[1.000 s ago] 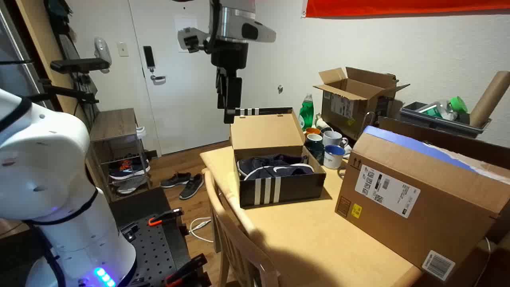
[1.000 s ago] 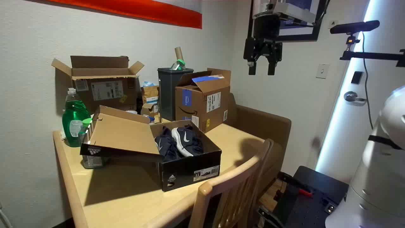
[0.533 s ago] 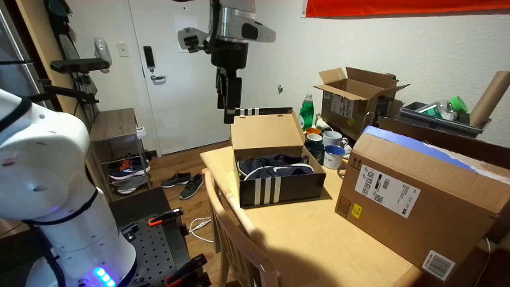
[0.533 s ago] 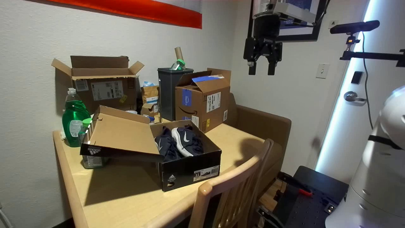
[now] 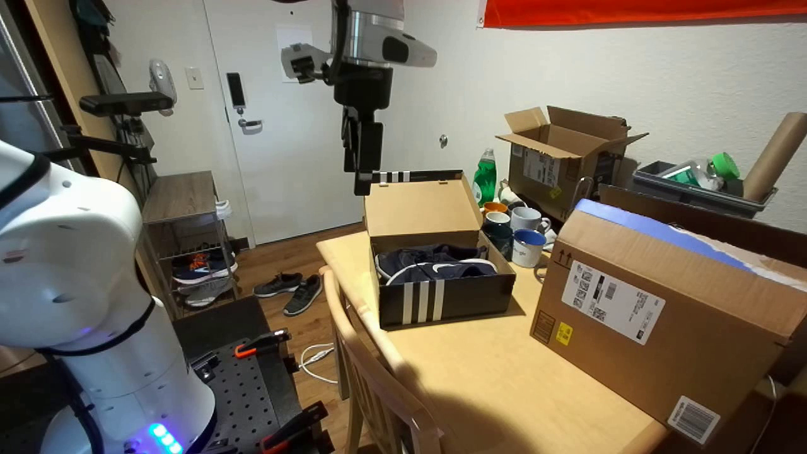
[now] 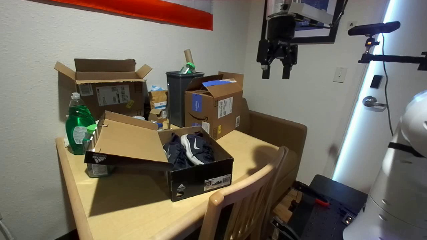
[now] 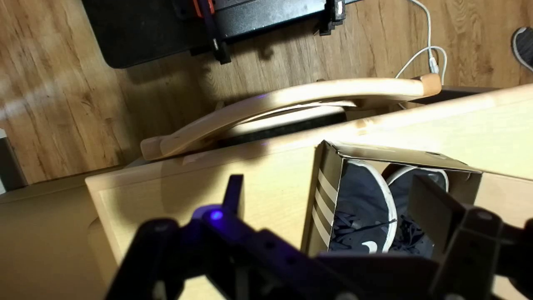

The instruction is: Remove the shoes from the box

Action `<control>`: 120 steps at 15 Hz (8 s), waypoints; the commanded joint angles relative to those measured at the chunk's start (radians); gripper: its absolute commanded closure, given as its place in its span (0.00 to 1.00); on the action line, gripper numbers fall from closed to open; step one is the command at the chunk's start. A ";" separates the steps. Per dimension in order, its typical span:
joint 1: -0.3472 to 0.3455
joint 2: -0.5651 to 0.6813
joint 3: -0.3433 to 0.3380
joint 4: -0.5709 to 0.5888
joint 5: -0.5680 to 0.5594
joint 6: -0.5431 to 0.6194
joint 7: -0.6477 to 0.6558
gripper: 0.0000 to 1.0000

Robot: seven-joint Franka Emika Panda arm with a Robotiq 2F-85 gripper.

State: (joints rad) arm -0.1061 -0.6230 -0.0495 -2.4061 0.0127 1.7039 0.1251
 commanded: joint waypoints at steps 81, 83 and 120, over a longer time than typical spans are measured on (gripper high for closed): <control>0.161 0.708 0.077 0.598 -0.013 -0.083 0.038 0.00; 0.161 0.708 0.077 0.598 -0.013 -0.083 0.038 0.00; 0.165 1.025 0.106 0.488 0.045 0.531 -0.084 0.00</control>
State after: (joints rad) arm 0.0652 0.4175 0.0480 -1.8818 0.0378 2.1986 0.0606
